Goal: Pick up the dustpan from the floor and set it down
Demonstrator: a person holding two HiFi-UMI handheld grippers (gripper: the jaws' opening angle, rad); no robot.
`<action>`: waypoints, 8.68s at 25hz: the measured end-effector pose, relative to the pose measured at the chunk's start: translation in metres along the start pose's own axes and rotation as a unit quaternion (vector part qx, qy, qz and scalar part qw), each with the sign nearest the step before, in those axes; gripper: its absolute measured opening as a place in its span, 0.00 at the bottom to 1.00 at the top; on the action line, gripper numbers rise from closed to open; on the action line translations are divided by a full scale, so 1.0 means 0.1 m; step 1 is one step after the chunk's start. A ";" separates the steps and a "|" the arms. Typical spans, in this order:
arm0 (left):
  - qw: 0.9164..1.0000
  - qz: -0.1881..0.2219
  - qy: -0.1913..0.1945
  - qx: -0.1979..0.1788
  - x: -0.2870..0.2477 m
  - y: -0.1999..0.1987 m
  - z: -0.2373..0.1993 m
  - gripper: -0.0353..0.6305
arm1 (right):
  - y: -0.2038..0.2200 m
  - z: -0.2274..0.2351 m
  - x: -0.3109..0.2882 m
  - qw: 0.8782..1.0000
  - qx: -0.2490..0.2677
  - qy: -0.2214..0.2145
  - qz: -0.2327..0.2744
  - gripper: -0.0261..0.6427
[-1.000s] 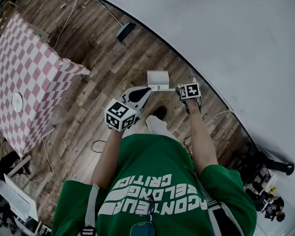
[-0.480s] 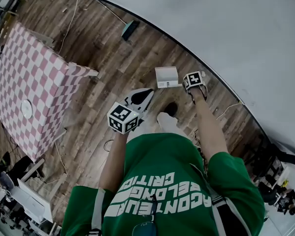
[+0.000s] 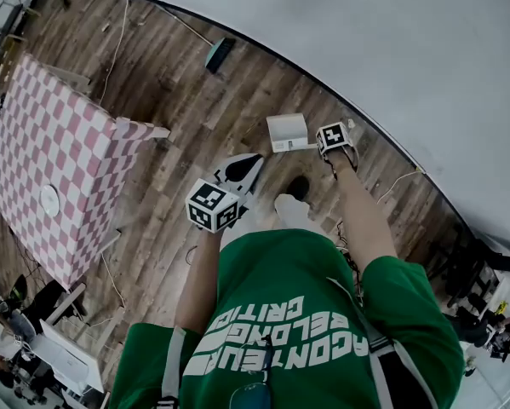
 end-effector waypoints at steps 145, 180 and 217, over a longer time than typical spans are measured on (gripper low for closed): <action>0.971 -0.093 0.190 -0.115 -2.47 0.55 2.47 0.05 | 2.78 2.05 2.71 0.966 -0.092 0.080 0.229 0.21; 0.861 -0.267 0.420 -0.103 -4.73 1.56 3.62 0.05 | 3.56 3.71 1.73 0.930 -0.325 0.142 0.094 0.21; 0.855 -0.295 0.416 -0.095 -5.21 1.71 3.45 0.05 | 3.38 4.49 1.12 0.915 -0.386 0.114 0.018 0.21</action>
Point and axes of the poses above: the fingertips, and each gripper's own axes: x backward along the fingers, z to its right, y out of its underside, the point moved 1 cm from there along x, backward along the fingers, and after that the axes turned 15 degrees about z, right-handed, at the moved point
